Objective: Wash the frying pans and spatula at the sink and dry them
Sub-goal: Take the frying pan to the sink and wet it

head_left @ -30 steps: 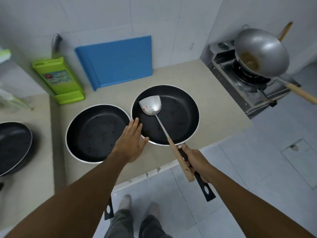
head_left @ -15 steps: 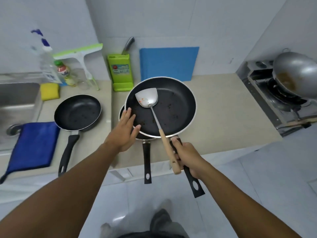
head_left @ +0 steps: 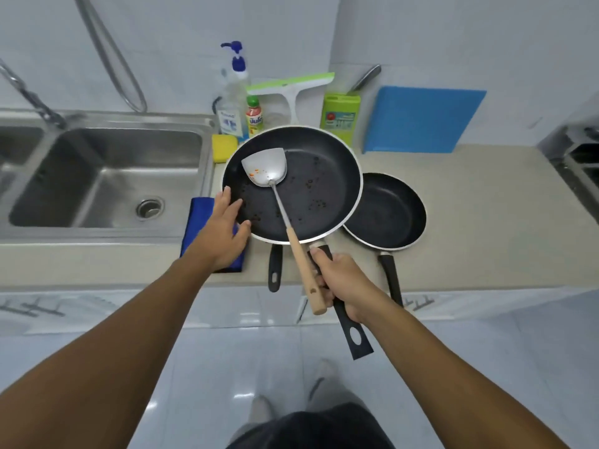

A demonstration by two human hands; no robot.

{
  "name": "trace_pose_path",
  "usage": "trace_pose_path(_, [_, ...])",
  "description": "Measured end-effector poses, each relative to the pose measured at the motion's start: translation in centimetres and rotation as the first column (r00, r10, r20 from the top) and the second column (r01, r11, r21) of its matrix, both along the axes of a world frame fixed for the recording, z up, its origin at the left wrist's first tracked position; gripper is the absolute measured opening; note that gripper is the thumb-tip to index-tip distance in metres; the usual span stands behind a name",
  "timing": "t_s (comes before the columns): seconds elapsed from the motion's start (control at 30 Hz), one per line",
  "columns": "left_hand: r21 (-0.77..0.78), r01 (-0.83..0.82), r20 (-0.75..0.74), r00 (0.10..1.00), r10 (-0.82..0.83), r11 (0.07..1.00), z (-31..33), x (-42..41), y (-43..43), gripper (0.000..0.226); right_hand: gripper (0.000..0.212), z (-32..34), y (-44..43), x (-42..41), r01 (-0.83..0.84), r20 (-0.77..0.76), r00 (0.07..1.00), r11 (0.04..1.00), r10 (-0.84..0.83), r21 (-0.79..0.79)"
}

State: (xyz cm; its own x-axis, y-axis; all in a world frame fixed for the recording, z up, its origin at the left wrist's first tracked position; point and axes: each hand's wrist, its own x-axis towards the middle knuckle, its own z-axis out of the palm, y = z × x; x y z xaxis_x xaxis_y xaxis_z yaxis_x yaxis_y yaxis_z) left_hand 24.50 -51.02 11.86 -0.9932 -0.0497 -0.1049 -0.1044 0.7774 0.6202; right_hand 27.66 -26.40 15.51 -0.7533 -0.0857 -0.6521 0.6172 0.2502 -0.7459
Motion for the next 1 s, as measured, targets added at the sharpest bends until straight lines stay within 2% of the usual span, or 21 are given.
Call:
trace_pose_path(0.3, [0.009,-0.134,-0.022,0.991,0.134,0.991,-0.6,-1.0,-14.3,0.059,0.043,-1.7,-14.4,-3.3,-0.095,0.038,0.995,0.995,0.096,-0.039])
trace_pose_path(0.5, [-0.089,-0.191,-0.015,0.982,0.191,0.977,-0.6,-2.8,-21.4,0.053,0.043,-1.8,-21.4,-6.7,-0.172,0.039,0.984,0.984,0.174,-0.048])
trace_pose_path(0.73, [-0.099,-0.211,0.042,0.975,0.216,0.972,-2.3,-5.3,-28.1,0.055,0.045,-2.8,-28.0,-9.6,-0.206,0.028,0.978,0.979,0.206,-0.009])
trace_pose_path(0.87, [-0.198,-0.167,0.015,0.985,0.174,0.966,-3.4,-7.6,-31.7,0.051,0.044,-4.0,-32.2,-10.7,-0.187,0.047,0.981,0.982,0.187,0.006])
trace_pose_path(1.0, [-0.019,-0.110,0.034,0.993,0.110,0.994,-3.9,-10.3,-34.9,0.045,0.045,-5.0,-37.4,-11.0,-0.109,0.053,0.993,0.993,0.107,0.039])
